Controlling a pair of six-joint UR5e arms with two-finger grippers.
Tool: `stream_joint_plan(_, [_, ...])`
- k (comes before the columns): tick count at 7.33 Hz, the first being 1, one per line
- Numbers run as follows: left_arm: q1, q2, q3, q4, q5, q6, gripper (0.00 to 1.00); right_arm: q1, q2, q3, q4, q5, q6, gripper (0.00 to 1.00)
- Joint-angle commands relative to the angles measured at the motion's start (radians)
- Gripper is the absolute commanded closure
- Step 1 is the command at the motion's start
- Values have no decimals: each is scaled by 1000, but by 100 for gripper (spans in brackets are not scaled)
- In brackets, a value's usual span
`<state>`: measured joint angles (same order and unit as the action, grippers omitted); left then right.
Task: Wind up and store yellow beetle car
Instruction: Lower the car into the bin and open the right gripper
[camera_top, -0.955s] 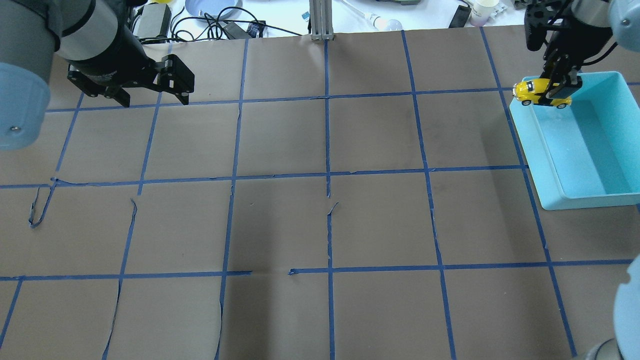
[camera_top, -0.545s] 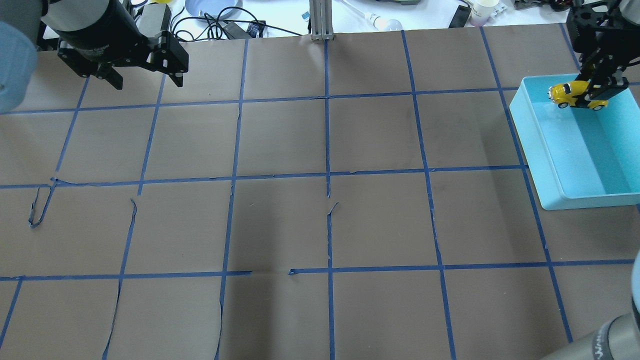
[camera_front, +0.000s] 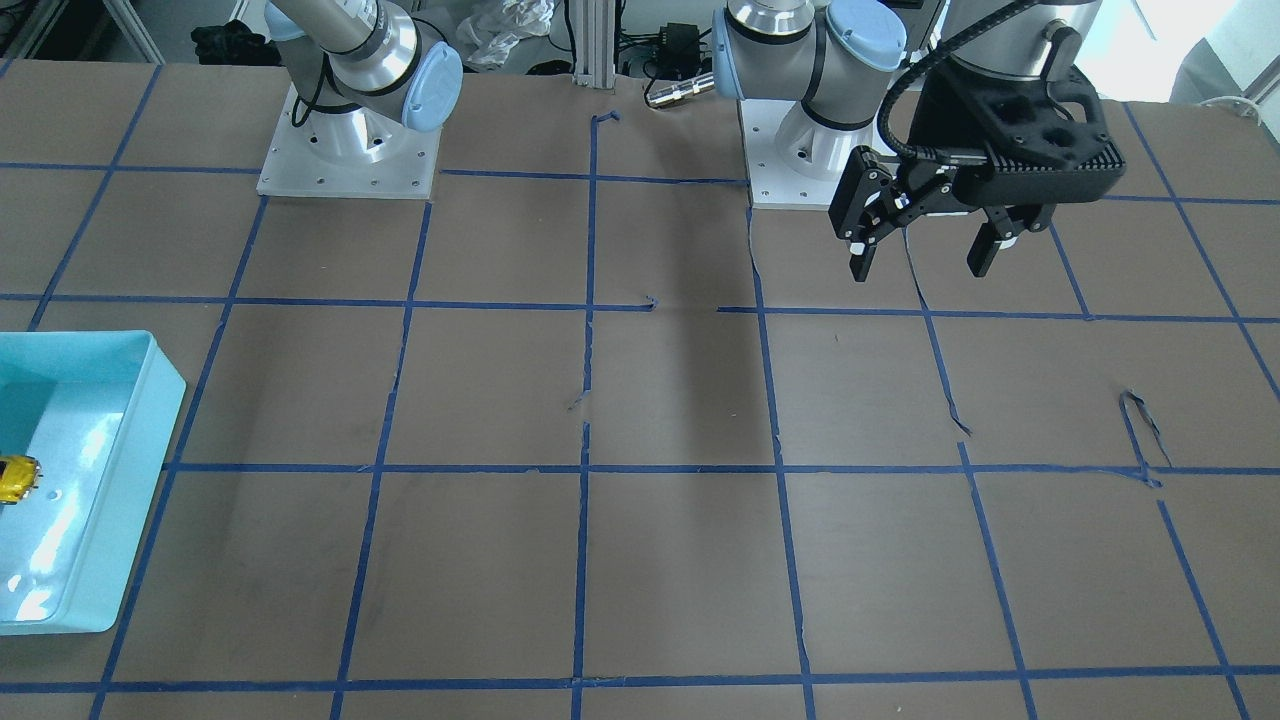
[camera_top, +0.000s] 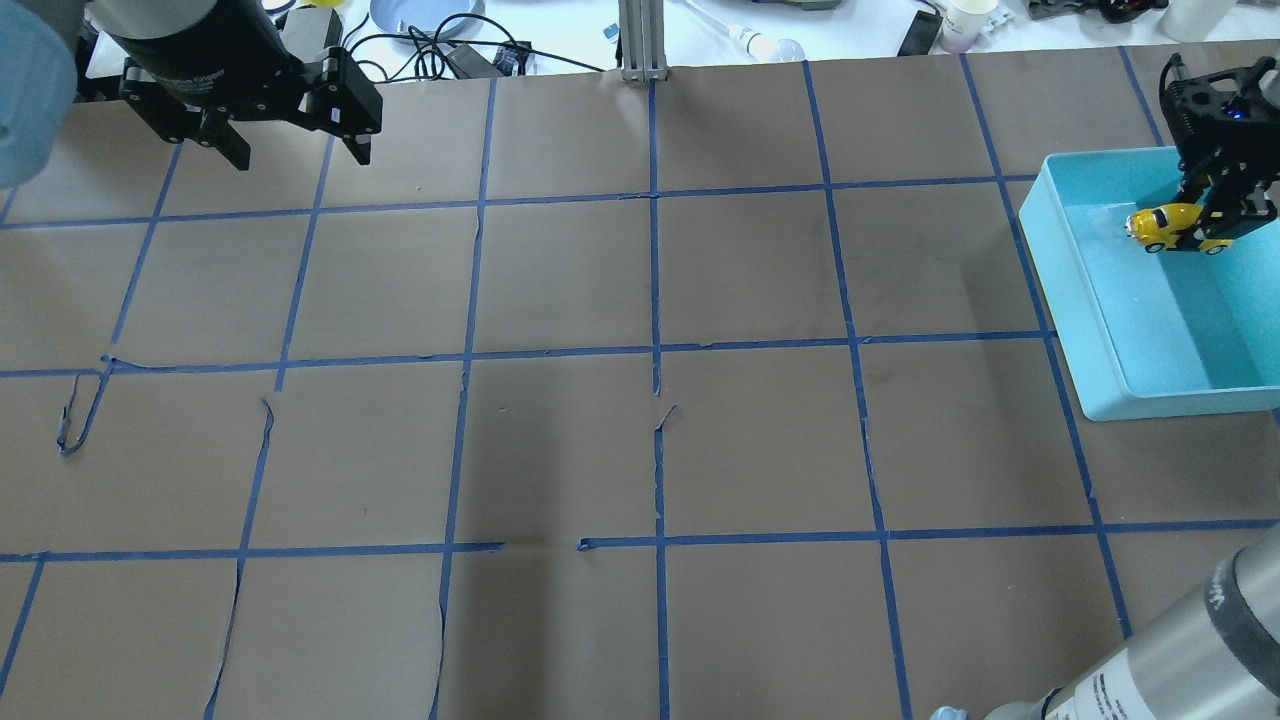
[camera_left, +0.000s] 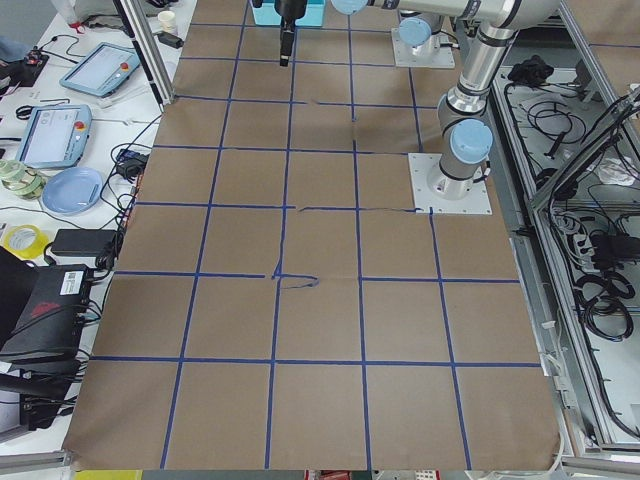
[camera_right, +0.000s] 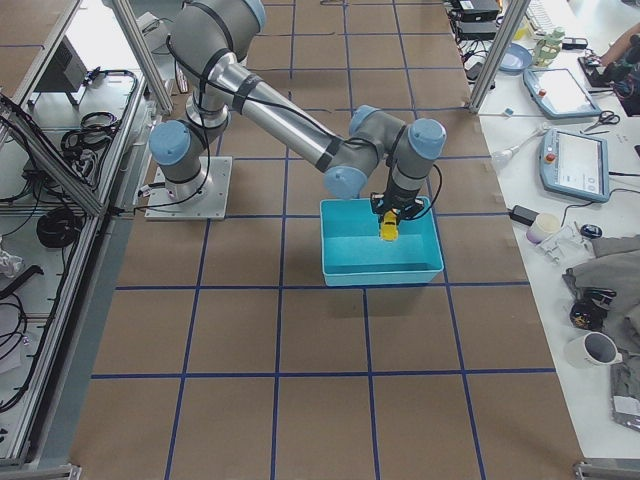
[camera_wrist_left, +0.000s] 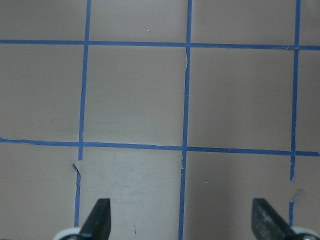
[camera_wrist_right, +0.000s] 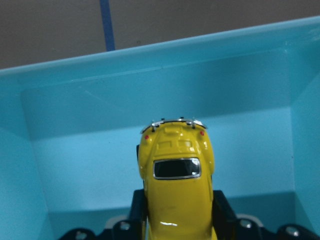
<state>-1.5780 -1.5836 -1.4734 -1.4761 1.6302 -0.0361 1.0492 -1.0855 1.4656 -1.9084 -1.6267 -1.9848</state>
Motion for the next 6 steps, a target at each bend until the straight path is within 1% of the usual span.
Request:
stream_joint_plan(1, [-2, 17, -25, 3, -3, 2, 0, -1, 65, 54, -154, -15, -5, 100])
stream_joint_plan(2, [-3, 22, -34, 7, -4, 2, 0, -1, 73, 74, -159, -13, -2, 100])
stream_joint_plan(3, [-3, 22, -36, 7, -6, 2, 0, -1, 76, 87, -164, -13, -2, 85])
stream_joint_plan(4, [-3, 24, -36, 7, -7, 2, 0, -1, 75, 85, -163, -4, 0, 18])
stream_joint_plan(5, [-3, 25, -36, 7, -10, -2, 0, -1, 58, 75, -159, -12, 4, 12])
stream_joint_plan(6, [-3, 25, -36, 7, -10, -2, 0, -1, 11, 82, -153, -12, 26, 13])
